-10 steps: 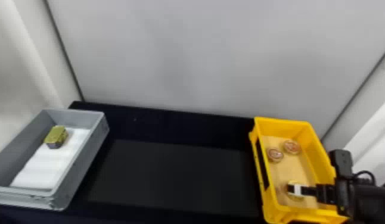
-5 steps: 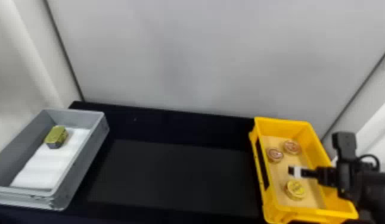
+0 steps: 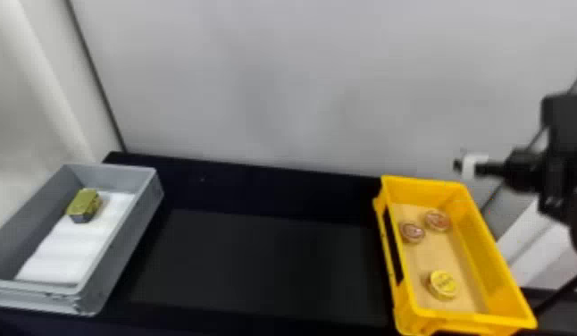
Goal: Pick up the round yellow can and place it in the yellow rectangular box
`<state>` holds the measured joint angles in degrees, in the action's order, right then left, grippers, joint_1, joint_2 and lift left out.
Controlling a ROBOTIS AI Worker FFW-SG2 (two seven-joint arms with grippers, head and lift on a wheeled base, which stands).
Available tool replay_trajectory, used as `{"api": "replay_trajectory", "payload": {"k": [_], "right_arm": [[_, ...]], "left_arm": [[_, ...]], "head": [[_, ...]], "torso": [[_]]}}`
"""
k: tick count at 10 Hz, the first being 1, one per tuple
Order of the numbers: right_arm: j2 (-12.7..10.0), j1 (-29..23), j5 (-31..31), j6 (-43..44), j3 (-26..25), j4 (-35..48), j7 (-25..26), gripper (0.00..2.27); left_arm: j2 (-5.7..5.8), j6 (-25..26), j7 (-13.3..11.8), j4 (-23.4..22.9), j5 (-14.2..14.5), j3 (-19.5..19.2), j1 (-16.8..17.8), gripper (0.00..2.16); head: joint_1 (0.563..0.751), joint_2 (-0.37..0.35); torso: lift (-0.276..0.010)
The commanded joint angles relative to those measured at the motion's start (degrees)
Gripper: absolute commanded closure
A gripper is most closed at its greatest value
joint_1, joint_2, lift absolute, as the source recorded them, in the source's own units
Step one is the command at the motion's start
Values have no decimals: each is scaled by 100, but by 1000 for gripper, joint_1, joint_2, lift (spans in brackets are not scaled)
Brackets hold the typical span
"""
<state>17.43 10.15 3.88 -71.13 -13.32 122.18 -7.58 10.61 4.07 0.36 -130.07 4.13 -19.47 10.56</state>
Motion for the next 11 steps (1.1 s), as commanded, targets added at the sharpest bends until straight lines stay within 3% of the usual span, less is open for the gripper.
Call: {"api": "replay_trajectory", "payload": {"k": [1, 2, 3, 5, 8, 9, 11], "right_arm": [[-3, 233, 404, 826, 400, 1221, 1004, 98], [-29, 330, 509, 1477, 682, 1449, 1698, 107], [-73, 400, 764, 2400, 840, 1449, 1926, 107], [-91, 760, 1468, 3429, 1200, 1449, 2181, 108], [314, 1569, 1564, 4106, 1367, 1423, 2181, 107], [498, 1727, 1643, 4229, 1446, 1440, 2252, 107], [630, 1789, 1828, 4546, 1473, 1440, 2392, 107]], "left_arm": [[12, 7, 17, -9, 0, -22, 34, 144], [21, 7, 17, -9, 0, -40, 52, 142], [30, 7, 17, -27, 0, -66, 60, 144], [56, -20, 17, -27, 0, -75, 104, 142], [144, -20, 34, -62, 0, -128, 184, 142], [206, 24, 34, -123, 9, -181, 166, 142], [267, 50, 78, -194, 9, -304, 122, 142]], "head": [[694, -78], [694, -78], [694, -78], [694, -78], [694, -78], [694, -78], [694, -78]], "torso": [[-7], [-7], [-7], [-7], [-7], [-7], [-7]]}}
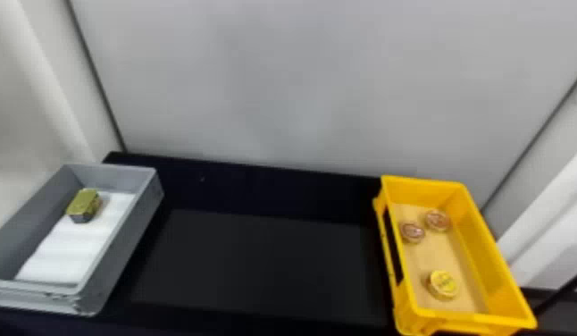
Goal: Pick up the round yellow can and place it in the yellow rectangular box
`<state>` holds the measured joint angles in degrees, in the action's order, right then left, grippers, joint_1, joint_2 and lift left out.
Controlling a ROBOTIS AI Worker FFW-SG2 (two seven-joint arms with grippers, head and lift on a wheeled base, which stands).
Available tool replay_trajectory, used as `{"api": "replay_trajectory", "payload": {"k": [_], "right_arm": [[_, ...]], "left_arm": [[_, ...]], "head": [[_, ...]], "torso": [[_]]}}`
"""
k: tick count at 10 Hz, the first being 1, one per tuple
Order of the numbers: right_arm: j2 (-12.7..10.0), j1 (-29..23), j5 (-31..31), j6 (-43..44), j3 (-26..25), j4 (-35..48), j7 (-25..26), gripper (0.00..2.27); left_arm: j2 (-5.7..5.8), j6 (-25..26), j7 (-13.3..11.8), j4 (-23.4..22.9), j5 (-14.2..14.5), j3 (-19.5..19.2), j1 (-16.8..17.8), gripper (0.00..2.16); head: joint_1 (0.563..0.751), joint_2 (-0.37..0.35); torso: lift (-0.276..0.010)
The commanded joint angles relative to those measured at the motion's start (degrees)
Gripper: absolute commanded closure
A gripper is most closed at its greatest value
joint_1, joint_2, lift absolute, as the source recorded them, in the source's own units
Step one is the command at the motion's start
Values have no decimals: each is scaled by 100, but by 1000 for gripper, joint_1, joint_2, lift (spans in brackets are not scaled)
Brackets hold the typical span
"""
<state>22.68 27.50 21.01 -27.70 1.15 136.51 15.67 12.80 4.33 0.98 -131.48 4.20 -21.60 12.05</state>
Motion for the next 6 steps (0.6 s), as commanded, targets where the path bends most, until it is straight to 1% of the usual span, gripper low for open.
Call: {"api": "replay_trajectory", "payload": {"k": [1, 3, 6], "right_arm": [[70, 36, 133, 273, 25, 7, 85, 105], [70, 10, 168, 528, 52, 7, 164, 102], [53, -43, 185, 580, 52, 7, 217, 102]], "left_arm": [[65, 15, 43, -71, -7, -118, -27, 142], [74, 15, 52, -106, -7, -171, -27, 142], [74, 7, 96, -115, -7, -188, -10, 144]], "head": [[694, -78], [694, -78], [694, -78]], "torso": [[-7], [-7], [-7]]}}
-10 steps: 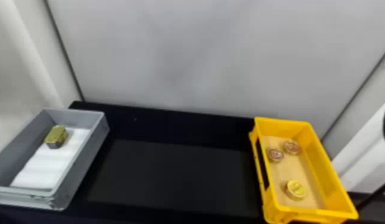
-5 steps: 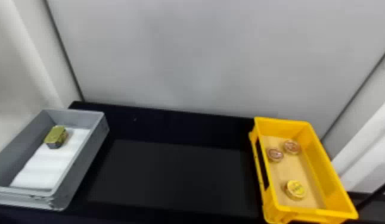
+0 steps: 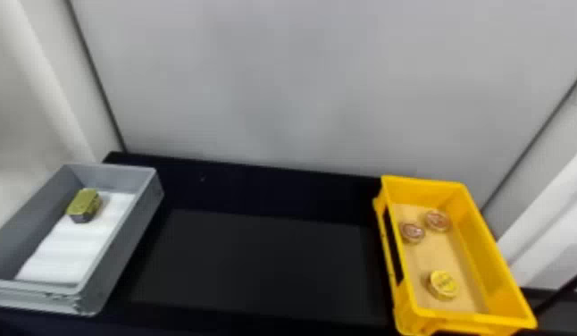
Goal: Pick up the round yellow can and place it in the yellow rectangular box
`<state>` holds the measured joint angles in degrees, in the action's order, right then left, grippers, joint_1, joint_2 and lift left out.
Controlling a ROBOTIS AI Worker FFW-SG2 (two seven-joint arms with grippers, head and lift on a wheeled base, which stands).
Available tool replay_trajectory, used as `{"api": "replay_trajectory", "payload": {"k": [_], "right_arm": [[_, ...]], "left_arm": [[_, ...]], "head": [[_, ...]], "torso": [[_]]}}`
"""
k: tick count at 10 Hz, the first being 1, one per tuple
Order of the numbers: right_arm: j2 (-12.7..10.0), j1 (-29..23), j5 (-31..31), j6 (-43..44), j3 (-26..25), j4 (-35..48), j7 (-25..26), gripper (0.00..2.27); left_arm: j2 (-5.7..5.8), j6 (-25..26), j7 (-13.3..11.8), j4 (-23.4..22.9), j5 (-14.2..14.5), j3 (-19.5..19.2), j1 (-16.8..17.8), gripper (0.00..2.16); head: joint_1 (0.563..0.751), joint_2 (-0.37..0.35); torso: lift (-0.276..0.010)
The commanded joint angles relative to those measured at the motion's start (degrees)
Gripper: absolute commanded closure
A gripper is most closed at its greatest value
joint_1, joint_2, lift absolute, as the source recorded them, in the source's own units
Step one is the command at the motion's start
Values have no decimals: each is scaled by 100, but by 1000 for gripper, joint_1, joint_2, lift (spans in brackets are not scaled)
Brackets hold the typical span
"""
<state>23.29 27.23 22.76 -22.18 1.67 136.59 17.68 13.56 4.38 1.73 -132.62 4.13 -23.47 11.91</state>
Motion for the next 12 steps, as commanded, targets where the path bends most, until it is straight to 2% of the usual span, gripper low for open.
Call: {"api": "replay_trajectory", "payload": {"k": [1, 12], "right_arm": [[-9, -16, 10, 29, 0, 0, 16, 102], [-53, -16, 27, 187, 61, -132, 86, 102]], "left_arm": [[-1, -16, 20, -1, 0, -10, 14, 144], [42, -52, 20, -10, 0, -1, -30, 142]], "head": [[694, -78], [694, -78]], "torso": [[-7], [-7]]}}
